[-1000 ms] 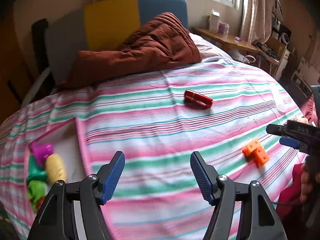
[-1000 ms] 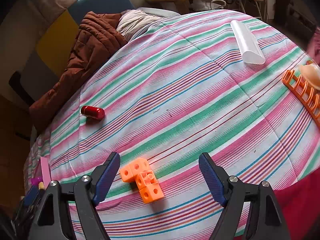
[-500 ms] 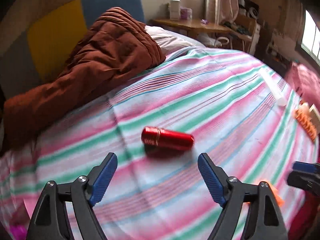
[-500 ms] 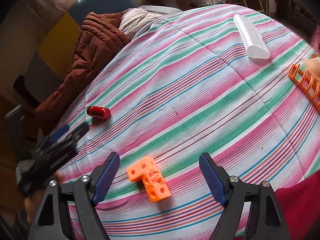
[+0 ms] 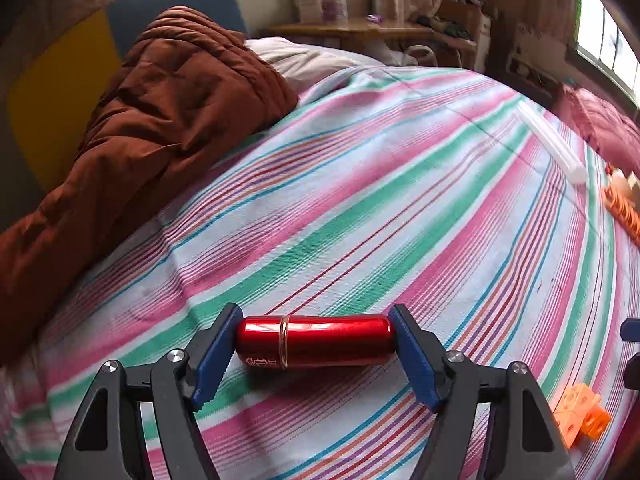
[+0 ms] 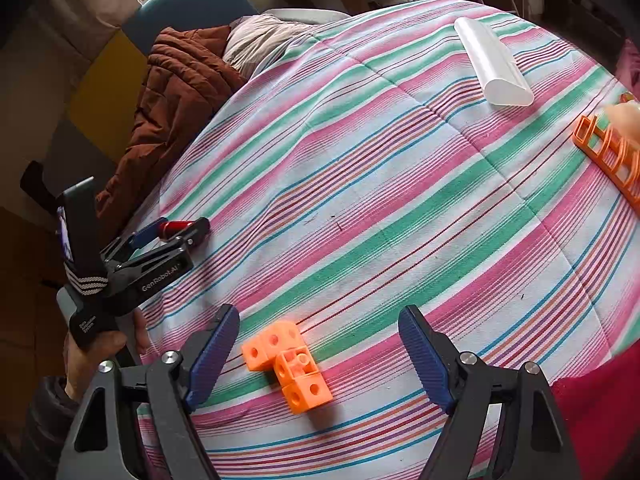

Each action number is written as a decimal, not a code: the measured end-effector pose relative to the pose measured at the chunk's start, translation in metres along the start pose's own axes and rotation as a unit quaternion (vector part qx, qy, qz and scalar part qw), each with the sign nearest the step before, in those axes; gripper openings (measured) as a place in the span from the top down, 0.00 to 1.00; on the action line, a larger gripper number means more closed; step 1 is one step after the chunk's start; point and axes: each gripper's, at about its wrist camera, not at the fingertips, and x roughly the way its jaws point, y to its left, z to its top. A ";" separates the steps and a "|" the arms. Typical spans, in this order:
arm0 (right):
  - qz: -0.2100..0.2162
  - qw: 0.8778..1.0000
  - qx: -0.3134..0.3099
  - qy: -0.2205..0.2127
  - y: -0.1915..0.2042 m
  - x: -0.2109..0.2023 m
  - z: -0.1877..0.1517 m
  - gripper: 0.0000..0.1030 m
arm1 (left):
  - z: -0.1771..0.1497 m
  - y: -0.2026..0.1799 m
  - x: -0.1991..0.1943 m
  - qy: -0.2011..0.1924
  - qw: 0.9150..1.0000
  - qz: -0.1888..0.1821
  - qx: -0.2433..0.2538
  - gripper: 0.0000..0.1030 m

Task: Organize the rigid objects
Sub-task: 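Grasp the red capsule across its middle with the left gripper, then grasp the orange snap-cube blocks with the right gripper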

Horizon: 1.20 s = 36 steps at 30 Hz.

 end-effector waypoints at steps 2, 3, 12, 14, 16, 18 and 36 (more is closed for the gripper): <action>-0.002 1.000 -0.003 0.002 0.001 0.001 0.000 0.20 | -0.008 0.002 -0.007 -0.004 1.000 0.004 -0.010 0.26; -0.003 1.000 -0.006 0.003 0.002 0.001 0.000 0.20 | -0.015 0.004 -0.013 -0.007 1.000 0.007 -0.021 0.26; -0.016 0.997 -0.062 0.035 0.021 0.014 -0.011 0.20 | -0.067 0.009 -0.082 -0.025 0.993 0.051 -0.099 0.26; -0.022 0.996 -0.079 0.043 0.026 0.018 -0.015 0.20 | -0.073 0.008 -0.096 -0.034 0.992 0.056 -0.112 0.26; -0.031 0.993 -0.100 0.049 0.032 0.021 -0.019 0.20 | -0.085 0.009 -0.115 -0.043 0.989 0.068 -0.125 0.26; -0.036 0.991 -0.115 0.052 0.036 0.024 -0.022 0.20 | -0.092 0.008 -0.132 -0.053 0.986 0.076 -0.136 0.26; -0.116 0.954 -0.271 0.047 0.063 0.032 -0.058 0.74 | -0.169 0.006 -0.238 -0.085 0.964 0.143 -0.208 0.26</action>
